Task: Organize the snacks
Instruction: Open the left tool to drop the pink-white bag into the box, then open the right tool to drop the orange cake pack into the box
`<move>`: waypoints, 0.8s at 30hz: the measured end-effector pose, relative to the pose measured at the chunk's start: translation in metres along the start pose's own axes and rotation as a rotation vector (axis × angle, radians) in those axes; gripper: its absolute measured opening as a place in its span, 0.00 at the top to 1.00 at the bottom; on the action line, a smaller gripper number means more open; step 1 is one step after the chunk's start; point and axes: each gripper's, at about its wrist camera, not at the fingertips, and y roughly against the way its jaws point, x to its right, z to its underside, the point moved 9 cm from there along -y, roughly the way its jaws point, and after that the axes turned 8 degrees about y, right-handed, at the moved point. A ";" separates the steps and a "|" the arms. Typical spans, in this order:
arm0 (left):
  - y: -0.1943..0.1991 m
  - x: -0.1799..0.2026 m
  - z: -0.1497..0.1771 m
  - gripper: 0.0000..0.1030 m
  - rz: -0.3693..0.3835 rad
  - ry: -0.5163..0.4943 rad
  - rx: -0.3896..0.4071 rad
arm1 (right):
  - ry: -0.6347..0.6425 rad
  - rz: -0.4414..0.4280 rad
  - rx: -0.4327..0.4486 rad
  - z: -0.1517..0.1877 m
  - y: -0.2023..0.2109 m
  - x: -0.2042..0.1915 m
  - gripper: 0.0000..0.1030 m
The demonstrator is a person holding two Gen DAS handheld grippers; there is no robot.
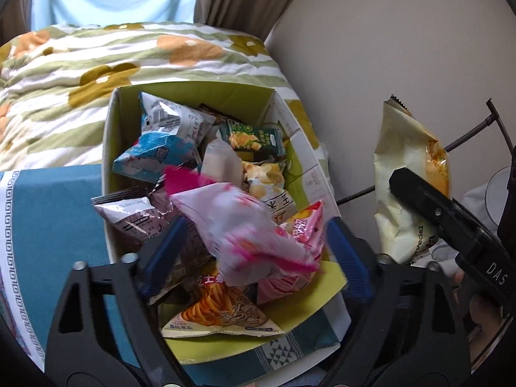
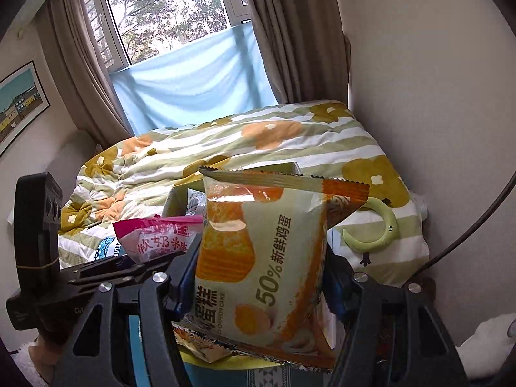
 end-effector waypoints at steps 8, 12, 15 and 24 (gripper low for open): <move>0.021 -0.048 -0.008 0.01 -0.068 0.060 0.045 | -0.004 -0.046 -0.025 0.001 -0.018 0.008 0.42; 0.034 -0.062 -0.016 0.01 -0.117 0.066 0.090 | 0.015 -0.072 -0.054 -0.007 -0.033 0.011 0.42; 0.041 -0.073 -0.018 0.01 -0.160 0.071 0.110 | 0.047 -0.087 -0.079 -0.016 -0.048 0.013 0.42; 0.072 -0.119 -0.003 0.01 -0.297 0.148 0.151 | 0.137 -0.141 -0.170 -0.030 -0.104 0.006 0.40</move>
